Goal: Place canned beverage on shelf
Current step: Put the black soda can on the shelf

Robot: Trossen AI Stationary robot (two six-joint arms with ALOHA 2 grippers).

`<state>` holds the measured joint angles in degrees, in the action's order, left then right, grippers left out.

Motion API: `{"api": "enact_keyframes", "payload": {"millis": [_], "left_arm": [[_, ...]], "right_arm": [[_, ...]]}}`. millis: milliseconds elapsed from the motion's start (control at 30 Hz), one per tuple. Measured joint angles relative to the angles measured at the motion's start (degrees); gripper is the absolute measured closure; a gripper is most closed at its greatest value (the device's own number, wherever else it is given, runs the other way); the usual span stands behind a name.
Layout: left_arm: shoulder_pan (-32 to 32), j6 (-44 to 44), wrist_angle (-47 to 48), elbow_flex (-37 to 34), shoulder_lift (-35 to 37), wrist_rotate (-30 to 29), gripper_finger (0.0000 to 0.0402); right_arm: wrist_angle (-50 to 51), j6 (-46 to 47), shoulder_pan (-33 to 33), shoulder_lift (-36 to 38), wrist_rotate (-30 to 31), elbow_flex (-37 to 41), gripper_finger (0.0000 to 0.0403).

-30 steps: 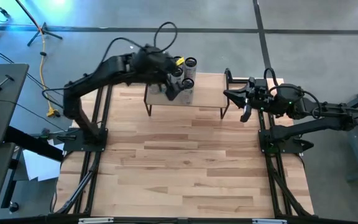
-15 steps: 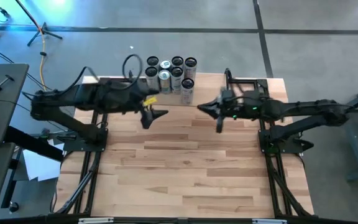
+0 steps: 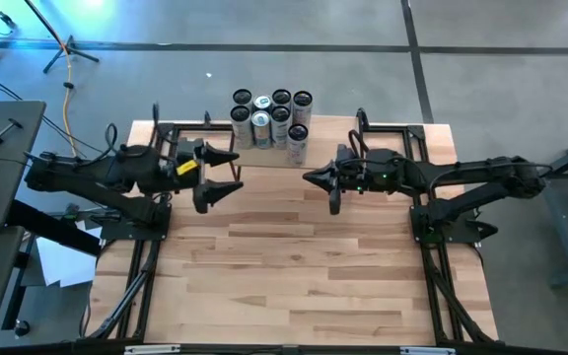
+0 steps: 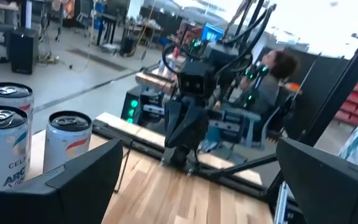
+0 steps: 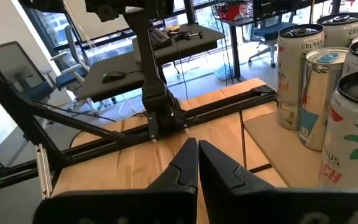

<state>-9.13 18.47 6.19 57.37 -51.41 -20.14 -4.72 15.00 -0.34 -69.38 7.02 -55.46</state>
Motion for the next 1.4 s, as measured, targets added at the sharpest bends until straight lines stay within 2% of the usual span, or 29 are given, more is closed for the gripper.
{"api": "enact_keyframes", "payload": {"millis": [300, 467, 700, 1267, 1400], "left_arm": [[0.02, -1.00, -1.39, -1.38, 2.88, 0.01, 0.0009], [0.02, -2.52, -1.39, -1.38, 2.85, 0.02, 0.0009], [0.04, -2.54, -1.49, -1.38, 2.83, 0.02, 0.0009], [0.11, -2.50, -0.94, -1.38, 0.61, -1.71, 0.0009], [0.11, 2.46, -2.00, -1.36, 0.49, -1.53, 0.0009]], "right_arm": [[-2.16, -0.32, 0.00, -8.65, 0.46, -0.07, 0.0403], [-5.22, -0.47, 0.02, -13.09, 6.15, -0.02, 0.0403], [-5.78, -1.75, -1.22, -14.29, 14.38, 0.00, 0.0403], [-4.96, -4.92, -7.27, -14.29, 13.77, 0.00, 0.0403], [-5.00, -4.95, -8.20, -14.29, 13.53, 0.00, 0.0403]]}}
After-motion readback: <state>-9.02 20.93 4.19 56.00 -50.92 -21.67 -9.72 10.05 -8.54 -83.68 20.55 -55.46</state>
